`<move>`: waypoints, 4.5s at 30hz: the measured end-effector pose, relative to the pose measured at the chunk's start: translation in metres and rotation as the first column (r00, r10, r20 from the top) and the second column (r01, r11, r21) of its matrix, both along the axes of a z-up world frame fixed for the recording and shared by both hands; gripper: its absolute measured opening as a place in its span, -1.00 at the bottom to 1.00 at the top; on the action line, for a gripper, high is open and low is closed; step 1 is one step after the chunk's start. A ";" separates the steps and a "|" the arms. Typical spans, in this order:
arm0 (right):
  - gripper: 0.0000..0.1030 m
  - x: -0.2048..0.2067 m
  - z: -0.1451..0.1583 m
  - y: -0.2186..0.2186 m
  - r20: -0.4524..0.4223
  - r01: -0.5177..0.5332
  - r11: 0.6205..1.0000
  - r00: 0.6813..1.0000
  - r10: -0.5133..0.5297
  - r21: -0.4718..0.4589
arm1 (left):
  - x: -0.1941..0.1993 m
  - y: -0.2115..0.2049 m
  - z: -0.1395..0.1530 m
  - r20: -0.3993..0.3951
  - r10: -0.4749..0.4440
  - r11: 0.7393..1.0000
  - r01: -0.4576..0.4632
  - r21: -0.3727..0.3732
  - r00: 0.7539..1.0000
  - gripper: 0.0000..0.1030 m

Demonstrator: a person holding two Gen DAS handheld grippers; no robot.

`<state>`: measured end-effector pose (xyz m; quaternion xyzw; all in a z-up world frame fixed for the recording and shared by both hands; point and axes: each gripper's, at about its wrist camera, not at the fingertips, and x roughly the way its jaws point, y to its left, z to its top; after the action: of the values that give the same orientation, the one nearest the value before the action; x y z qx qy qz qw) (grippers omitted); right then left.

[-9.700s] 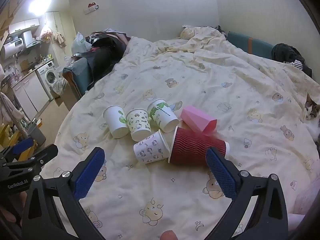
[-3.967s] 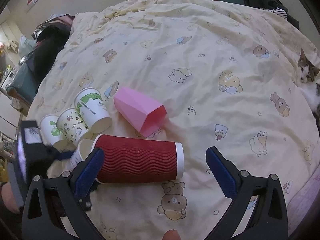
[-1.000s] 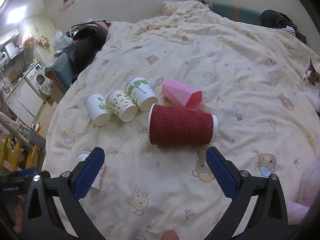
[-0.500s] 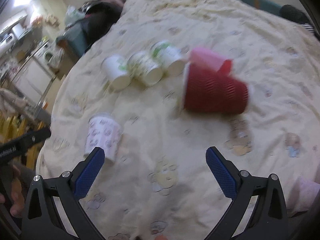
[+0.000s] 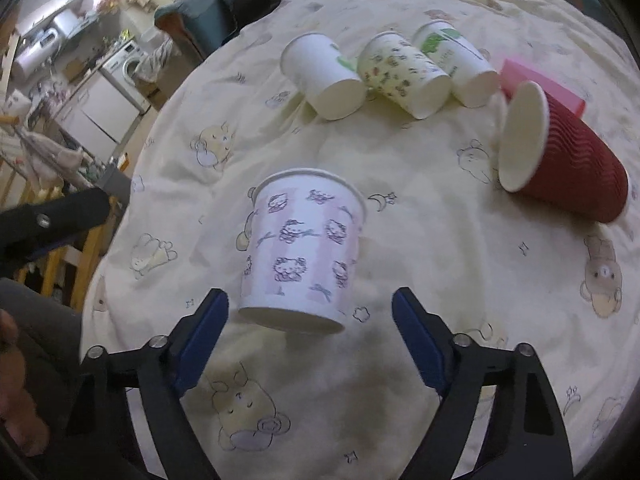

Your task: Flip cup upside down

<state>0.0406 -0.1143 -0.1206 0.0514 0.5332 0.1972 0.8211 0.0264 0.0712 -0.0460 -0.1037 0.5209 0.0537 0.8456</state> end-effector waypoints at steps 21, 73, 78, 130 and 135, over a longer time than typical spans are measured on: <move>0.18 -0.021 0.074 -0.065 0.091 0.007 1.000 0.996 -0.005 -0.025 | -0.002 -0.043 0.012 0.081 -0.162 0.974 0.172 -0.144 0.983 0.78; 0.15 0.030 0.052 -0.038 0.212 -0.087 0.991 0.972 0.107 -0.103 | 0.005 -0.017 0.008 0.052 -0.074 0.997 0.073 0.014 0.996 0.79; 0.15 0.046 0.026 -0.031 0.161 -0.096 0.986 0.980 0.117 -0.134 | 0.005 -0.015 0.007 0.048 -0.075 0.997 0.073 0.038 0.996 0.84; 1.00 -0.075 0.113 -0.088 0.441 0.230 0.972 0.878 -0.185 -0.050 | -0.068 -0.055 0.047 0.328 -0.195 0.976 0.148 0.161 0.924 1.00; 1.00 -0.074 0.111 -0.088 0.448 0.242 0.969 0.872 -0.196 -0.048 | -0.067 -0.058 0.046 0.345 -0.192 0.976 0.143 0.162 0.919 1.00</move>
<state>-0.0338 -0.2021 -0.0099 0.0232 0.3340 0.0815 0.9387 -0.0406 0.0128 -0.0001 -0.0100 0.3600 -0.0041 0.9329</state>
